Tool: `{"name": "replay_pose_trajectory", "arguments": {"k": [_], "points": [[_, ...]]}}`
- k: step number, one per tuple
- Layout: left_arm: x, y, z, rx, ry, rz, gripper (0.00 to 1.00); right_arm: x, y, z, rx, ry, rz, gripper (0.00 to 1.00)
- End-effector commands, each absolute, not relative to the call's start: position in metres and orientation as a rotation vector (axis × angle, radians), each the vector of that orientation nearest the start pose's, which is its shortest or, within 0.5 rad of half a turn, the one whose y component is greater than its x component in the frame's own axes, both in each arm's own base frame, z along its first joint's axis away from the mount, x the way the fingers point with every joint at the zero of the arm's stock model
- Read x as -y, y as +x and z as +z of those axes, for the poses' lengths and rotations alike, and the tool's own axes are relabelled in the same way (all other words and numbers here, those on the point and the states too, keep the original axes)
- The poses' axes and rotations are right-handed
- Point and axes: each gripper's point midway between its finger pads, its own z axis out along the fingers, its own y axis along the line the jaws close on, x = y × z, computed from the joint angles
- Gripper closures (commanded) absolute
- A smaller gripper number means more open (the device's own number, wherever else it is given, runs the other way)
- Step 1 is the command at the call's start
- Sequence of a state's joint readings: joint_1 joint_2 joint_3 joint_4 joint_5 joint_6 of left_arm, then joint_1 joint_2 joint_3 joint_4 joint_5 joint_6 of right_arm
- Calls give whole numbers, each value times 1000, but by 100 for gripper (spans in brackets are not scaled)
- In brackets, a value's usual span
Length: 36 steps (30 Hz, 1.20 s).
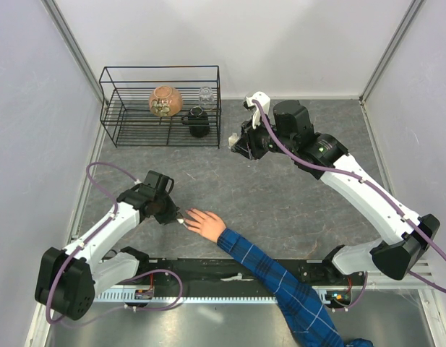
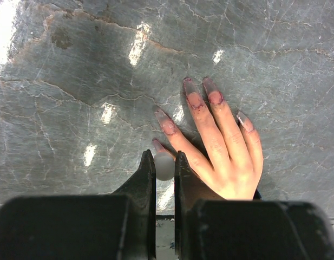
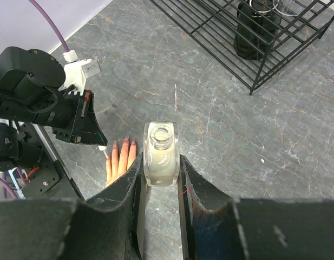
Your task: Paint the nails
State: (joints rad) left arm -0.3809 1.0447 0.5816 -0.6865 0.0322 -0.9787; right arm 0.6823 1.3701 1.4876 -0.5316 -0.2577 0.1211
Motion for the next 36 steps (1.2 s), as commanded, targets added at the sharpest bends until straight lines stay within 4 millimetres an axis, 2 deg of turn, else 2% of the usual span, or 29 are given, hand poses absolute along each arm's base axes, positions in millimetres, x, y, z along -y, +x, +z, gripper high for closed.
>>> {"name": "replay_pose_trajectory", "arguments": {"k": [1,36], "points": [[115,185,46,-2688,-783,-403,98,-300,288,339,-1876,-719,797,100],[115,196,50,-2662,-768,-408,98,-299,291,340,-1873,-719,799,100]]}}
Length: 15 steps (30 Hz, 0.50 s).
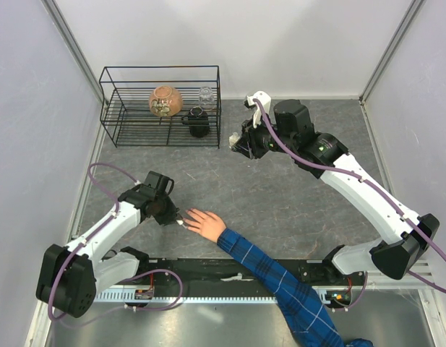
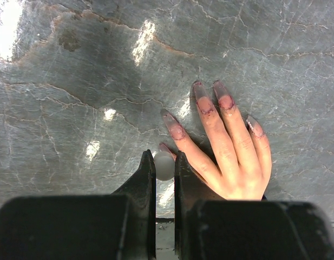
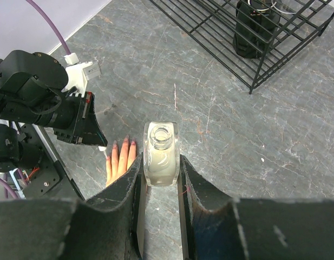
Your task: Paint the nails
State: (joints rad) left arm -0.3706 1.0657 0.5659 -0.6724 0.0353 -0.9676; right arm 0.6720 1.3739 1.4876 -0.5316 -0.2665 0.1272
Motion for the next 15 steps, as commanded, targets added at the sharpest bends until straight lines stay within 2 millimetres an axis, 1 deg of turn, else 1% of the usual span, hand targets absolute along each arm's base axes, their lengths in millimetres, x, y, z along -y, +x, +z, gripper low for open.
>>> {"name": "replay_pose_trajectory", "arguments": {"k": [1,15], "points": [[115,196,50,-2662,-771,-407,98,-298,291,340,-1874,-718,799,100],[117,203,55,-2648,-747,-416,98,-299,291,340,-1872,-721,802,100]]}}
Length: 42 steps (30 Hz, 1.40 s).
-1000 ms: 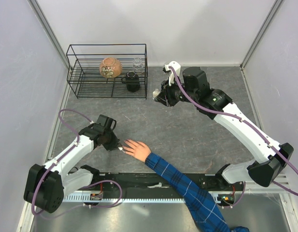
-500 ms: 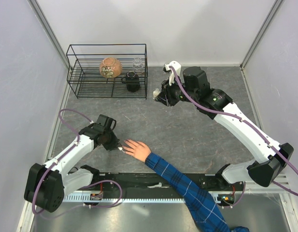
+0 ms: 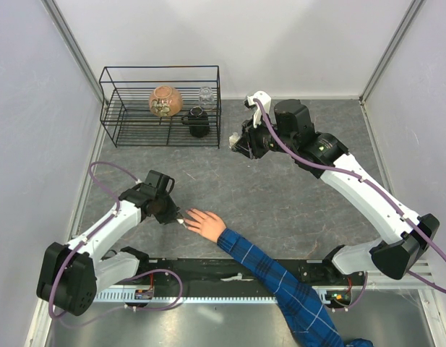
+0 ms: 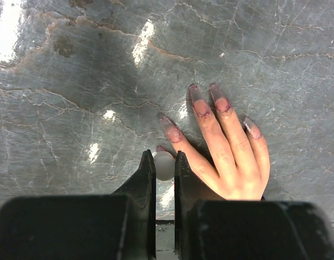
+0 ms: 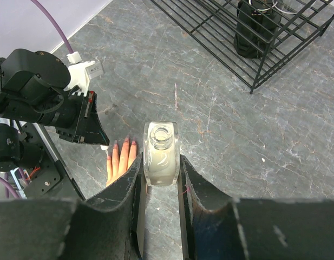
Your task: Paint the nails
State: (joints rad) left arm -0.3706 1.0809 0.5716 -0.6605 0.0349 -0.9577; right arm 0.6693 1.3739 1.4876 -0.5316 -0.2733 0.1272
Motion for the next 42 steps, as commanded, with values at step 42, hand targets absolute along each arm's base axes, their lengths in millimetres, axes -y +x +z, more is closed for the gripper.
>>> {"name": "replay_pose_trajectory", "arguments": {"k": [42], "points": [[113,211,51,-2655,-745,-369,98,-299,300,332,-1892,-722,807,100]]}}
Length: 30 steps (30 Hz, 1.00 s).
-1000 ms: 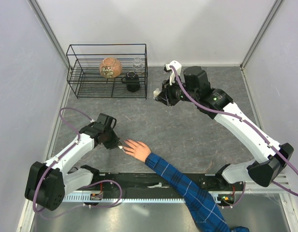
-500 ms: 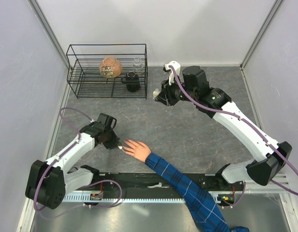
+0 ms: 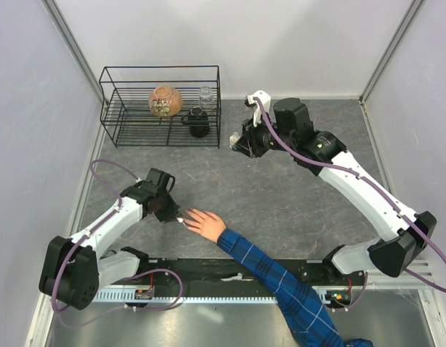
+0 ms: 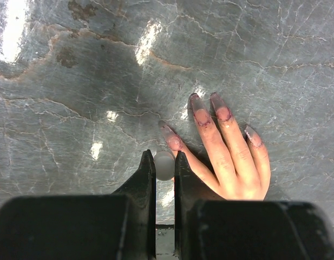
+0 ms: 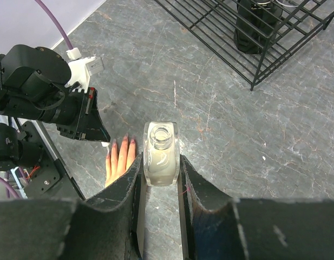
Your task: Paint the nails
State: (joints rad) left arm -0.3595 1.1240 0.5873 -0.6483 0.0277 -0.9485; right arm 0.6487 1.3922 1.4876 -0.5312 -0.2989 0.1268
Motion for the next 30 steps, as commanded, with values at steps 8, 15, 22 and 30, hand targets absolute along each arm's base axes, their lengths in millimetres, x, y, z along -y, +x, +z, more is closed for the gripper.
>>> {"name": "replay_pose_trajectory", "arguments": {"k": [8,15,22,30], "points": [[112,210,50,-2665,-750,-359,98,-298,303,332,-1893,-719,808,100],[110,205,45,-2679,-769,-348,98,-297,303,331,-1895,-716,808,100],[109,204,44,-2674,-779,-351,98,-297,303,332,-1891,-717,812,100],[110,204,45,-2668,-777,-368,98,-297,302,334,-1887,-715,814,100]]}}
